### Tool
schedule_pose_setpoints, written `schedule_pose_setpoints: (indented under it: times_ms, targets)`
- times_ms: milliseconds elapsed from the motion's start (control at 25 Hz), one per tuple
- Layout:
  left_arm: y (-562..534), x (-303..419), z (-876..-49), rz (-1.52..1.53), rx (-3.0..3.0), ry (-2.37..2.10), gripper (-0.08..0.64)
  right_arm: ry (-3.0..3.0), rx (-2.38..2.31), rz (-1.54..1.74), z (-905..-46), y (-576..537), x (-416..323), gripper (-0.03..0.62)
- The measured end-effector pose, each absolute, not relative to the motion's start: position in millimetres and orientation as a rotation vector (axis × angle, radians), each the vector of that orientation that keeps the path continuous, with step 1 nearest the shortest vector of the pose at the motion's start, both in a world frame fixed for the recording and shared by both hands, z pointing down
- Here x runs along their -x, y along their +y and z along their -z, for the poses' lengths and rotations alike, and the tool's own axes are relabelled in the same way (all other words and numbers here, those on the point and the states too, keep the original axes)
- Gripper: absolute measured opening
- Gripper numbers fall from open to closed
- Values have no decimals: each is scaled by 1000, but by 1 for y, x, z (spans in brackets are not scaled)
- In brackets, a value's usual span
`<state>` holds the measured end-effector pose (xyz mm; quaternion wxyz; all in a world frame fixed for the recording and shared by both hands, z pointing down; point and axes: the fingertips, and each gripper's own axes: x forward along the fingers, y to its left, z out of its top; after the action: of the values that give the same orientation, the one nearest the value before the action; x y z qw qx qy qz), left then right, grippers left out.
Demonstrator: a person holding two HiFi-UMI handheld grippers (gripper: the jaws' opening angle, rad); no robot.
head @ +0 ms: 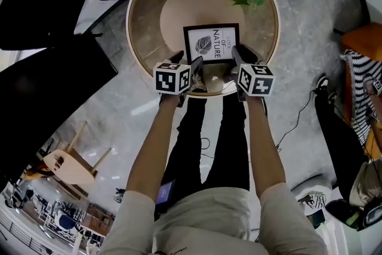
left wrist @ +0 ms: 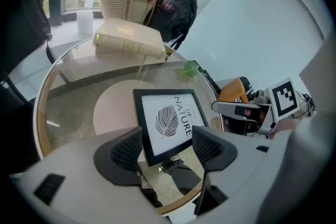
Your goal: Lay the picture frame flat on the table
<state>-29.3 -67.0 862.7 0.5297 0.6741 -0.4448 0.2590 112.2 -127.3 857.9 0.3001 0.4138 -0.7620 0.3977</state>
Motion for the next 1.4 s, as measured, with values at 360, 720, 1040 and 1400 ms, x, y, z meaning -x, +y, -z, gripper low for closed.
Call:
schedule_pose_setpoints:
  times_ms: [360, 720, 1040, 1400]
  targets:
    - [-63, 21, -755, -586, -1776, -1095, 301, -2069, -995, -1002, -751, -96, -97, 114]
    - [-49, -8, -637, -565, -2010, -930, 301, -2165, -973, -940, -647, -61, -87, 114]
    - [-18, -3, -563, -697, -2219, -803, 301, -2241, -1047, -950, -572, -38, -84, 114]
    - [-12, 8, -518, -706, -2332, -763, 299, -2305, -983, -927, -532, -23, -65, 114]
